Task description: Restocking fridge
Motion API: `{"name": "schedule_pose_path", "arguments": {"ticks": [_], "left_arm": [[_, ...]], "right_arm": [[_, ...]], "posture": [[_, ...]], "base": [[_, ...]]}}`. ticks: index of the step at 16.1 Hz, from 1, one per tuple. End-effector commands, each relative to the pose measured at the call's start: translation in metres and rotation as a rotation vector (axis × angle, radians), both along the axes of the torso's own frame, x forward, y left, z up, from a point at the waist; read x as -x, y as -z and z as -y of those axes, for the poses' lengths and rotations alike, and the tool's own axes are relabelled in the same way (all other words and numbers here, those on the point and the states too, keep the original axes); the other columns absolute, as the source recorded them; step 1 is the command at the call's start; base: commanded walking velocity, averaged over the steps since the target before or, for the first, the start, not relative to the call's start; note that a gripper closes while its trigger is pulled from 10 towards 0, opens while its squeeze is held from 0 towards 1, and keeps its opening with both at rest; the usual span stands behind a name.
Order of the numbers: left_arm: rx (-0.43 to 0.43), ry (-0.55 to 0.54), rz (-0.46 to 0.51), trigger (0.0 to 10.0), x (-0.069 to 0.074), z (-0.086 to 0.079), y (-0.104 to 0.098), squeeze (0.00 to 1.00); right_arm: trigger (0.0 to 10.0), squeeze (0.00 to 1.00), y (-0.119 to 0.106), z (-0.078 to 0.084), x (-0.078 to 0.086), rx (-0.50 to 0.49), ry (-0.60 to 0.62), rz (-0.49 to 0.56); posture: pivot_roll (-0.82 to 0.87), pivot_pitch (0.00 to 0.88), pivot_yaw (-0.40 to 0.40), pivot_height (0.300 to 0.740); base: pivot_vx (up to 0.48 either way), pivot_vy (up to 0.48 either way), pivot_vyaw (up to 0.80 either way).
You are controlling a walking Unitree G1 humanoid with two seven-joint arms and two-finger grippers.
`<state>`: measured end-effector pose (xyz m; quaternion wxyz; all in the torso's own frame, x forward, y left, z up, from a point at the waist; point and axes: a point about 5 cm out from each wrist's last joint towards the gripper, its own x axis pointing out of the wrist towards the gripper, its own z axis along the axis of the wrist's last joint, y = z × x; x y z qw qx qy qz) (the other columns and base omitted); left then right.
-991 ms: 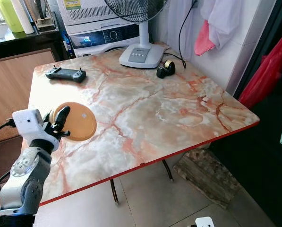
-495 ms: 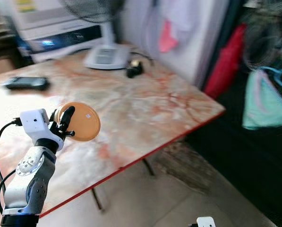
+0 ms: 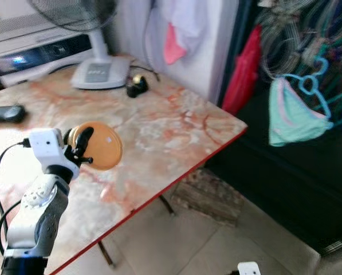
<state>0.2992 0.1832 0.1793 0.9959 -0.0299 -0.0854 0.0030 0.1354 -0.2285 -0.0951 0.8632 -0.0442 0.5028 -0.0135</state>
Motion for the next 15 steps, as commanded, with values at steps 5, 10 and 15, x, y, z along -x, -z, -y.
{"name": "schedule_pose_path", "arguments": {"ticks": [5, 10, 15], "left_arm": [[-0.004, 0.007, 0.007, 10.0, -0.0011, 0.0023, -0.0005, 0.00], [-0.005, 0.007, 0.010, 10.0, -0.0024, 0.0023, -0.0006, 0.00], [-0.004, 0.014, 0.009, 10.0, -0.0036, 0.0036, 0.0003, 0.00]], "right_arm": [[10.0, 0.00, 0.0007, 0.0004, 0.0019, 0.000, -0.009, -0.014], [10.0, 0.00, 0.0007, 0.0001, 0.0016, -0.004, -0.011, -0.017], [10.0, 0.00, 0.0011, -0.0002, 0.0026, -0.011, -0.024, -0.027]], "posture": [[0.00, 0.000, 0.043, 0.740], [0.00, 0.000, 0.043, 0.740], [-0.01, 0.000, 0.043, 0.740]], "base": [[0.000, -0.096, -0.80], [0.000, 0.000, -0.80], [0.000, 0.000, -0.80]]}}
